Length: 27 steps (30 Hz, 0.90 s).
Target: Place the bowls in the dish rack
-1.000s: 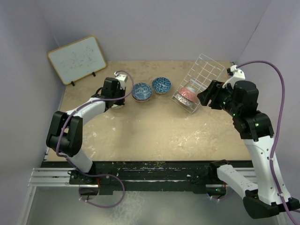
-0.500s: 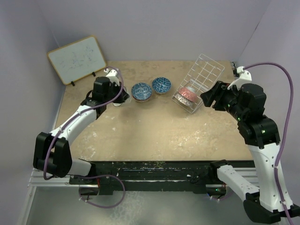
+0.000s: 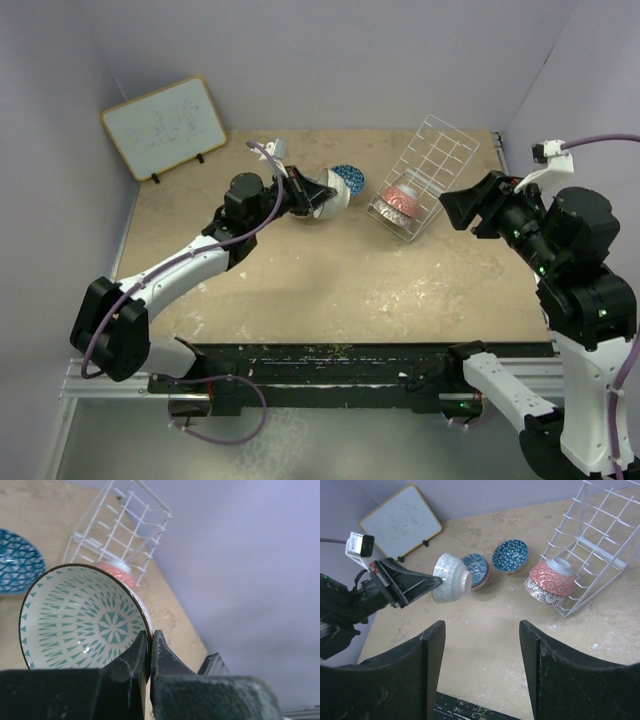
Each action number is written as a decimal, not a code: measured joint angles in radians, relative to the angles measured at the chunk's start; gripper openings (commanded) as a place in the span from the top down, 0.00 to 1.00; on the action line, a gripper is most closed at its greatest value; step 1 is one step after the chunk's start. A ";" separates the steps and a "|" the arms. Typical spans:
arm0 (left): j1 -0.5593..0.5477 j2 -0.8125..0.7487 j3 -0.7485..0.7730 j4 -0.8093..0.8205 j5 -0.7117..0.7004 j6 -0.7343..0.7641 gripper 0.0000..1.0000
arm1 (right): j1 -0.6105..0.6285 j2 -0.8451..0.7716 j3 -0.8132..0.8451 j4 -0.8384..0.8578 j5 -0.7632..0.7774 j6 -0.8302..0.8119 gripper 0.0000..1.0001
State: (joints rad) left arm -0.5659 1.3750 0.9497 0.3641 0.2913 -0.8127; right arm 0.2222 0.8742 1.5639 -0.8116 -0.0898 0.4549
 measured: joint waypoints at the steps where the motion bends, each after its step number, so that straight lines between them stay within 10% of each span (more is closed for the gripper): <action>1: -0.012 0.007 0.000 0.035 -0.007 -0.020 1.00 | 0.000 -0.007 0.004 -0.006 -0.004 0.003 0.37; 27: -0.281 0.667 0.434 0.625 -0.359 -0.341 1.00 | 0.000 -0.046 0.006 -0.082 -0.037 0.006 0.36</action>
State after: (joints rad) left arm -0.8471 2.0418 1.3838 0.9894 -0.0681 -1.1538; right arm 0.2222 0.8280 1.5703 -0.8932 -0.1268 0.4610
